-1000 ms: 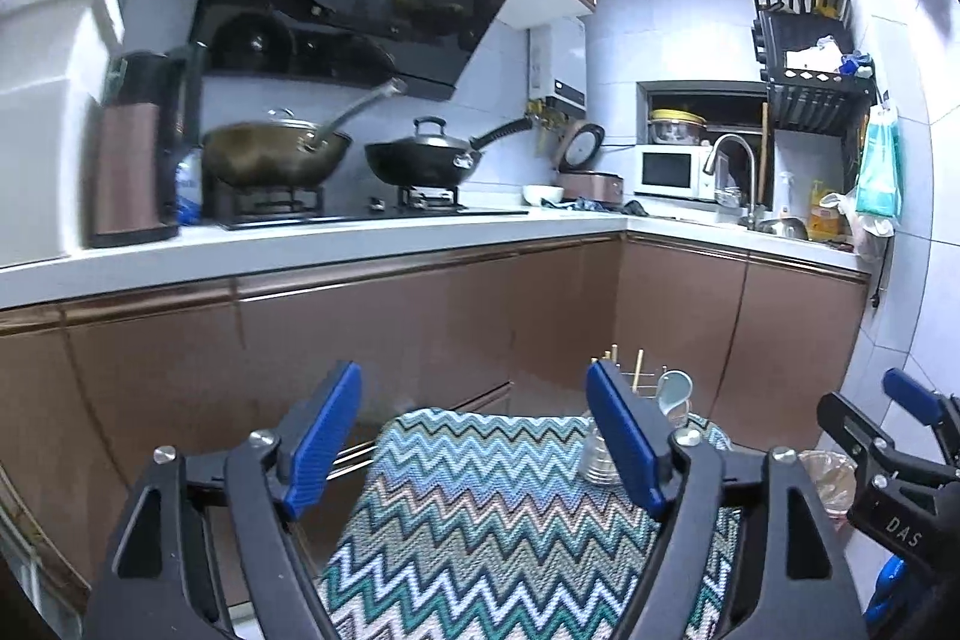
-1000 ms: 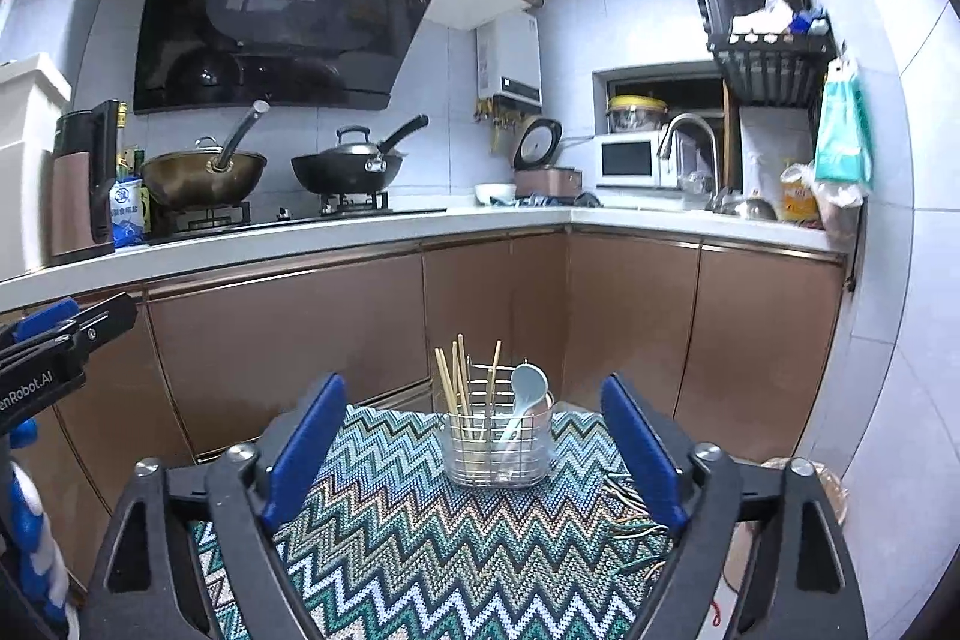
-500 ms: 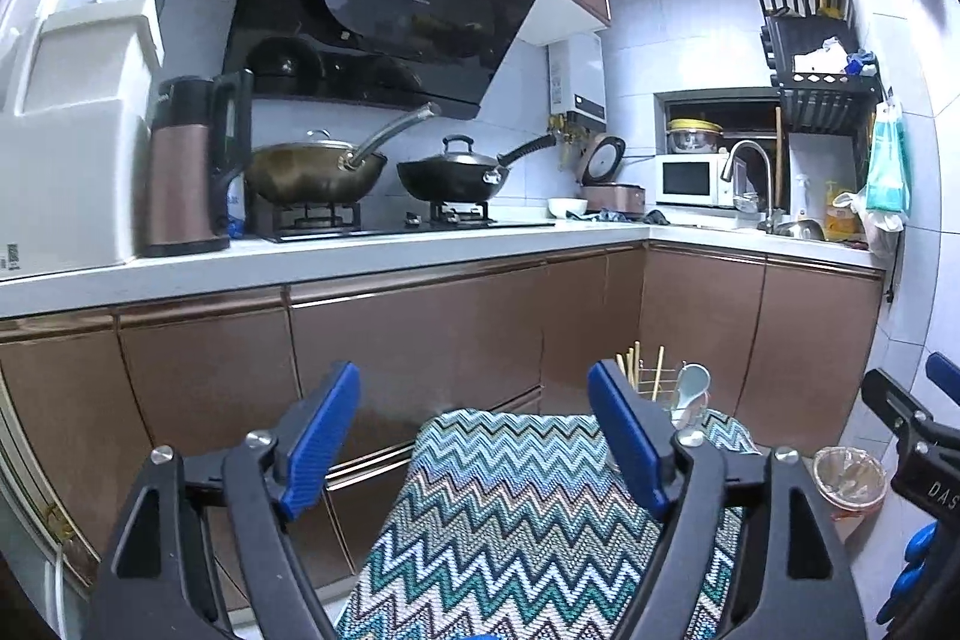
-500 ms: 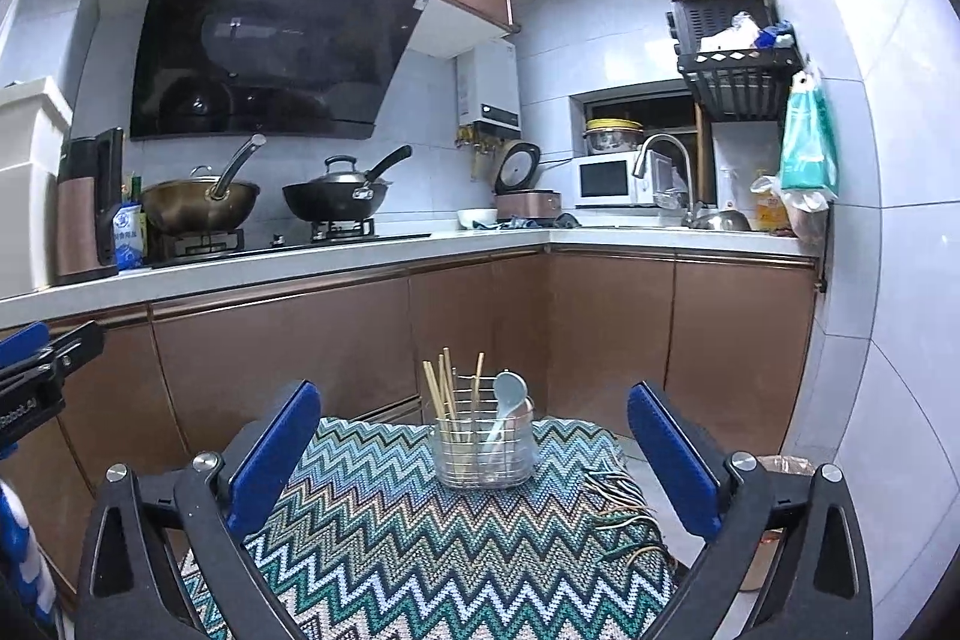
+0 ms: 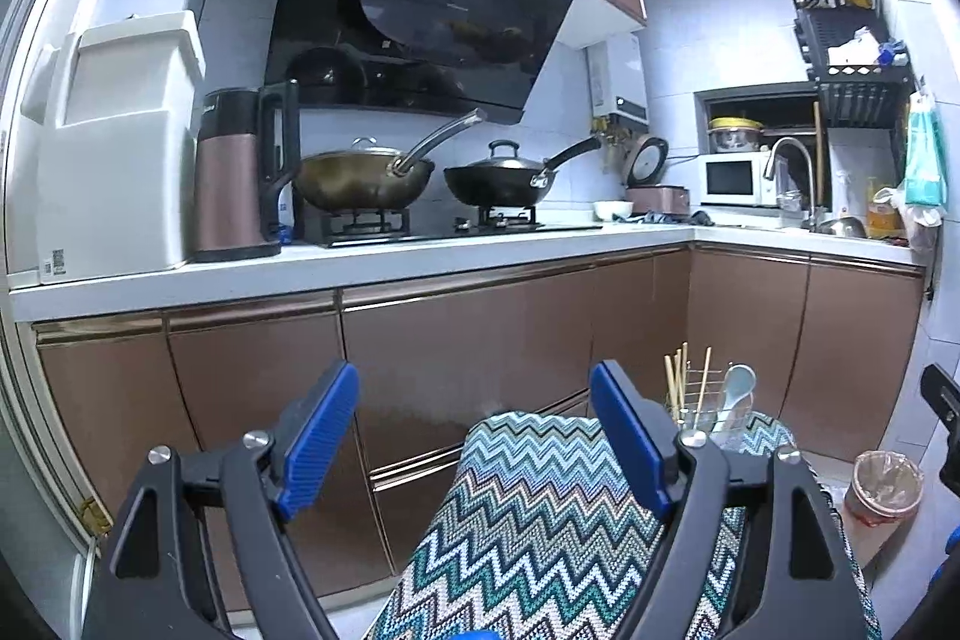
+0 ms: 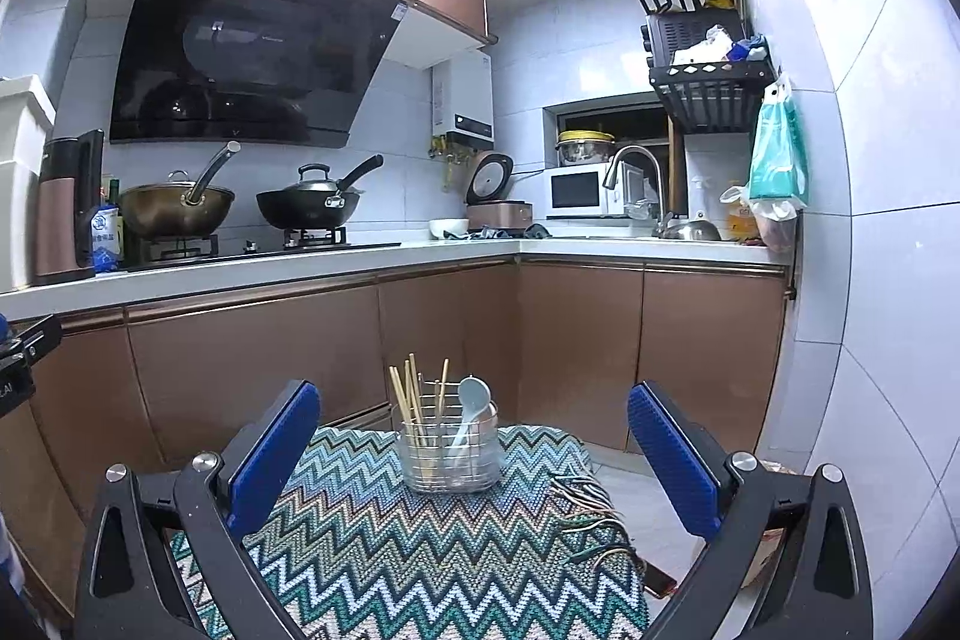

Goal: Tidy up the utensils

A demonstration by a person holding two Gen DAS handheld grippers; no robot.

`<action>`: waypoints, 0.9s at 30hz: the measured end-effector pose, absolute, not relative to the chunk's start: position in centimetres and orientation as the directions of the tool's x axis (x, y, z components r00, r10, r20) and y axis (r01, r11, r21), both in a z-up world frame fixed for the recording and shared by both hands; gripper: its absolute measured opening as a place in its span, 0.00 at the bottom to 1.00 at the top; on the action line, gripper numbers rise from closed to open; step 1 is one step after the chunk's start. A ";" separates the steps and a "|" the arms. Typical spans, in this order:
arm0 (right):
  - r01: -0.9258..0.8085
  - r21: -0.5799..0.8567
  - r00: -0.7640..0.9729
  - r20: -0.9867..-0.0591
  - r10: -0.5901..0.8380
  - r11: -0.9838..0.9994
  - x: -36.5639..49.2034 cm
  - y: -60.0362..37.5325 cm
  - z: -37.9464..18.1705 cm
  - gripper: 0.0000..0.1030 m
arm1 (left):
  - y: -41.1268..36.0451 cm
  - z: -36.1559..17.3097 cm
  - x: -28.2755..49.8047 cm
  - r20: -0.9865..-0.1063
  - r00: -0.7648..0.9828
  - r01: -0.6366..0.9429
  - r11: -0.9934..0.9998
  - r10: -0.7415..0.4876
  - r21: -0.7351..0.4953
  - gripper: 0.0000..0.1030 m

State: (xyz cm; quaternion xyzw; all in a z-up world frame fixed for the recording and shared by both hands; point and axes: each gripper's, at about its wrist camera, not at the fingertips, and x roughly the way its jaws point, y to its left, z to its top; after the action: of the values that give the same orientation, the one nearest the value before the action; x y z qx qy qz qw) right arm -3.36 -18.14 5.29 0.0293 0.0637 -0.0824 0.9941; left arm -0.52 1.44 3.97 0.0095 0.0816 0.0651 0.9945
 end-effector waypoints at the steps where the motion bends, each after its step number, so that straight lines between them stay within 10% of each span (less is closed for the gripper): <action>1: 0.172 0.046 0.978 -0.131 -0.165 0.984 -3.4 -18.1 5.2 1.00 | 1.5 3.9 -0.4 -0.169 0.976 -0.130 0.991 0.133 0.028 0.77; 27: 0.167 0.002 0.974 -0.158 -0.164 0.986 -2.1 -16.5 4.2 1.00 | 1.7 3.2 -0.2 -0.158 0.975 -0.152 0.987 0.158 0.046 0.78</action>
State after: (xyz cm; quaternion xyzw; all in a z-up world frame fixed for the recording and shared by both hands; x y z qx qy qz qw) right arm -2.08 -16.45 4.17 0.0077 0.0789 -0.0832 0.9934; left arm -0.22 1.67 3.24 0.0166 0.0810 0.0780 0.9935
